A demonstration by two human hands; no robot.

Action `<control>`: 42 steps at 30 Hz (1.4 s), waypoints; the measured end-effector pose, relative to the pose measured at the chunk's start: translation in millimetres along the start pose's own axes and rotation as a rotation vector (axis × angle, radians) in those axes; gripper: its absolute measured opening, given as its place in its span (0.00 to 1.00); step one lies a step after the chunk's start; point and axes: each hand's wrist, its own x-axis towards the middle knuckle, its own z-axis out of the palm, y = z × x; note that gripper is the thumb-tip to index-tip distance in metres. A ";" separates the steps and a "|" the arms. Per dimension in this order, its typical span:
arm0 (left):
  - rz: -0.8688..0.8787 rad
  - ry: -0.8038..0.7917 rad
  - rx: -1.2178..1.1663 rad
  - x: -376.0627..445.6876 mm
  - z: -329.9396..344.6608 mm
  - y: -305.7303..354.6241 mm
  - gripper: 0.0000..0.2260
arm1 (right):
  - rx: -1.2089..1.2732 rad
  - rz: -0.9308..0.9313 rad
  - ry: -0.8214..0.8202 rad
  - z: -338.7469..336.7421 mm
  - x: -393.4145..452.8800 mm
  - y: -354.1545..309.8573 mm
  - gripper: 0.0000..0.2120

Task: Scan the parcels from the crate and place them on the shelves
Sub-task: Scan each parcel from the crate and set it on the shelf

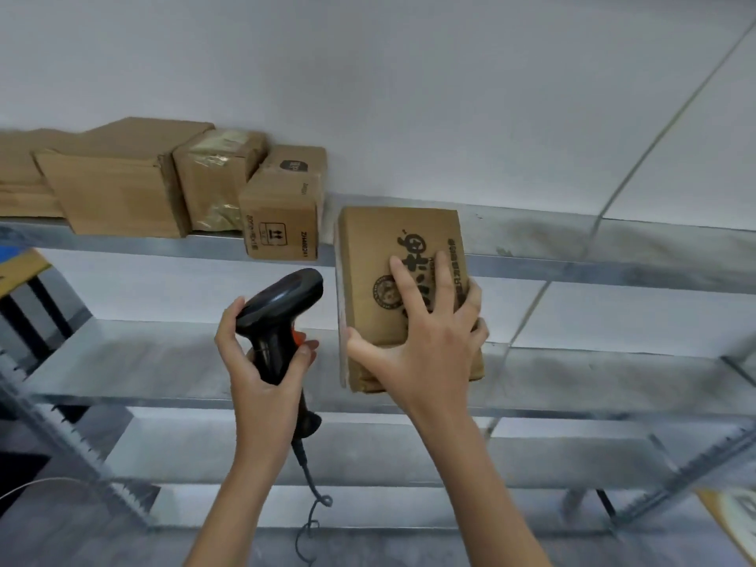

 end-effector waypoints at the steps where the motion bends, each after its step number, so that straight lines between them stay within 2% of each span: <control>1: -0.028 0.016 -0.012 -6.6 -3.8 -5.0 0.41 | 0.040 0.022 0.014 0.6 -12.8 2.9 0.43; 7: -0.120 -0.014 -0.064 -35.4 -25.0 -25.8 0.41 | 0.265 0.142 -0.042 7.6 -81.0 12.3 0.45; 11: -0.161 -0.070 -0.060 -26.0 -41.8 -29.6 0.38 | 0.400 0.196 -0.195 13.4 -100.5 19.4 0.44; 16: -0.336 -0.085 -0.137 -19.4 -52.3 -38.0 0.35 | 0.442 0.190 -0.313 24.0 -117.1 21.3 0.46; 20: -0.327 -0.110 -0.124 -27.5 -49.4 -37.4 0.35 | 0.632 0.288 -0.429 32.0 -121.6 28.1 0.46; 22: -0.310 -0.148 -0.125 -32.7 -46.1 -36.4 0.36 | 0.722 0.338 -0.429 33.7 -120.0 31.5 0.46; 26: -0.260 -0.230 -0.071 -35.3 -45.6 -36.5 0.36 | 0.622 0.326 -0.462 39.4 -114.9 34.8 0.46; 33: -0.250 -0.265 -0.080 -41.2 -44.7 -37.0 0.38 | 0.435 0.263 -0.454 52.5 -117.2 28.8 0.47; 39: -0.222 -0.268 -0.055 -48.0 -37.4 -35.0 0.35 | 0.219 0.186 -0.446 60.0 -125.9 29.4 0.64; 42: -0.229 -0.290 -0.071 -49.7 -33.6 -38.8 0.36 | 0.173 0.219 -0.412 66.2 -130.4 32.7 0.65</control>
